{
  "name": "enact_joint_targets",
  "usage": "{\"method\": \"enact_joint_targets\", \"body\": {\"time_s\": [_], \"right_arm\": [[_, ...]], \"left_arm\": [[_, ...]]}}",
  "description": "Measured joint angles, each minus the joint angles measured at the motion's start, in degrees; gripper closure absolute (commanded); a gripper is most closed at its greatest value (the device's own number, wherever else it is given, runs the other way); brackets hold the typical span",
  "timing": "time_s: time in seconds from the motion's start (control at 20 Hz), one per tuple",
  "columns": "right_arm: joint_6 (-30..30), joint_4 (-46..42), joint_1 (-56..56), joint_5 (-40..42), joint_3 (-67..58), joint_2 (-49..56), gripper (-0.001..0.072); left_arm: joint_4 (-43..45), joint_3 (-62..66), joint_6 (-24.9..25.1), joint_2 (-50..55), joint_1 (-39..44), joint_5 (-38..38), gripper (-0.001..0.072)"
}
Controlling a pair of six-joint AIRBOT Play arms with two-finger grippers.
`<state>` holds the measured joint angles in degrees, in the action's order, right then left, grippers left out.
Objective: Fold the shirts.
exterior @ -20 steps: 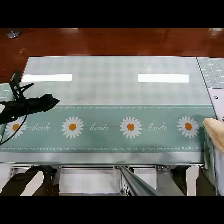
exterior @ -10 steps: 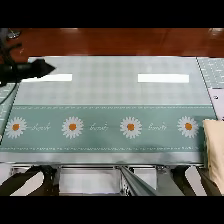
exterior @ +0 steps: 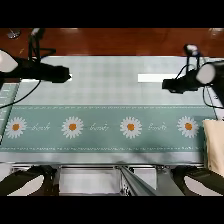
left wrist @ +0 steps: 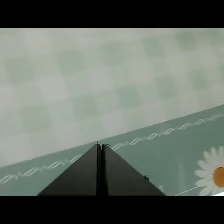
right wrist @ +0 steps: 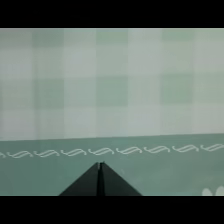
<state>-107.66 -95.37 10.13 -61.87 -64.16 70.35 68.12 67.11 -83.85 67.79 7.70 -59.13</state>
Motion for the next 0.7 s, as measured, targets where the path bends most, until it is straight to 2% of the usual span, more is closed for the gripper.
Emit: {"method": "enact_joint_targets", "body": {"time_s": [0.1, 0.25, 0.7], "right_arm": [[-3.0, -4.0, 0.9, -0.9, 1.0, 2.1, 0.0694], [-5.0, -6.3, 1.4, -1.6, 1.6, 3.4, 0.0693], [-6.6, -8.3, 1.7, -2.1, 1.9, 4.1, 0.0693]], "left_arm": [[3.3, -2.8, -3.7, 0.4, -0.6, -0.7, 0.0675], [5.6, -4.8, -6.3, 0.7, -1.0, -1.1, 0.0675], [7.3, -5.9, -8.1, 0.8, -1.2, -1.3, 0.0675]]}}
